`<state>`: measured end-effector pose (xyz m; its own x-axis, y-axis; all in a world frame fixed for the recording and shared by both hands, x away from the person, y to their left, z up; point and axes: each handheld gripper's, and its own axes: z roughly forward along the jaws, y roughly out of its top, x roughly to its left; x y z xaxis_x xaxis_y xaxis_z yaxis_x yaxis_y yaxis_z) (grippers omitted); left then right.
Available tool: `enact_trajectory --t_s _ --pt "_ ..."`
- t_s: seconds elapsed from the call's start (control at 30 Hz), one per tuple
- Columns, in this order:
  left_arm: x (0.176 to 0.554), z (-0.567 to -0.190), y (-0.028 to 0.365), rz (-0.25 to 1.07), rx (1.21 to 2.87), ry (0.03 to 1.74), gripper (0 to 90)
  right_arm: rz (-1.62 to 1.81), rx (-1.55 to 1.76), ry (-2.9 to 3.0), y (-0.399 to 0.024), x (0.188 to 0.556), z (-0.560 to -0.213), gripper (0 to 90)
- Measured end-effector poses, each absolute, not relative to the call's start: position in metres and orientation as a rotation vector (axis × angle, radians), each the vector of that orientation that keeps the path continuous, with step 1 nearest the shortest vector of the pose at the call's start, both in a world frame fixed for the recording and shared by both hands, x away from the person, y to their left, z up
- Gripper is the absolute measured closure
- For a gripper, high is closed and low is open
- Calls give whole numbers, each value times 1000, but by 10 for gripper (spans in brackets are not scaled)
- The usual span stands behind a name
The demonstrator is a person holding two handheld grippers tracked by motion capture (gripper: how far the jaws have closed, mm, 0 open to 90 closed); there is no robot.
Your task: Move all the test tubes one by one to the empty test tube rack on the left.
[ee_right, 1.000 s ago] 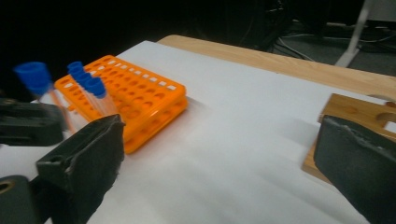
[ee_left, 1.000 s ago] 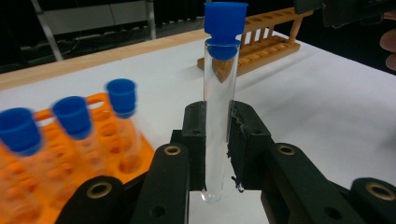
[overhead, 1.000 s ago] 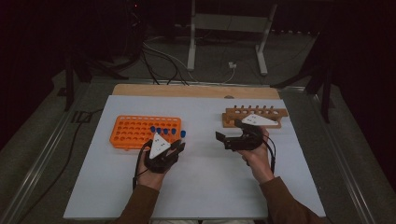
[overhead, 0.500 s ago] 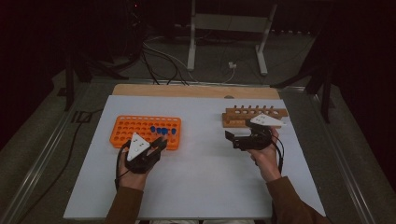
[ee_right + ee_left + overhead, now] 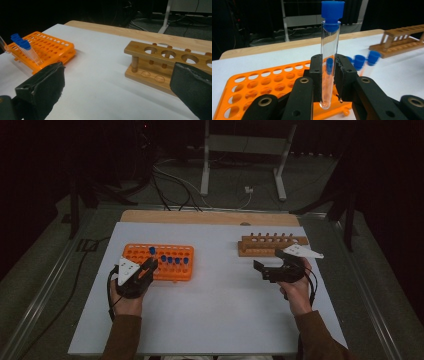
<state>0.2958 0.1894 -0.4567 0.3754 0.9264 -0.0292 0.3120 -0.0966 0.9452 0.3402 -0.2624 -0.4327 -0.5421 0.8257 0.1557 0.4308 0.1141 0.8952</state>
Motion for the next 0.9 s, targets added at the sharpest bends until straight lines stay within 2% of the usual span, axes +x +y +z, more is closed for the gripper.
enact_trajectory --t_s 0.47,0.73,0.9 --pt "323 -476 186 763 1656 1170 781 1413 1240 2021 -267 340 -438 0" --pt "324 -489 193 695 1667 1200 780 1409 1236 2032 -266 339 -440 0" --pt "323 -494 191 694 1731 1191 779 1407 1229 2044 -264 338 -442 0"
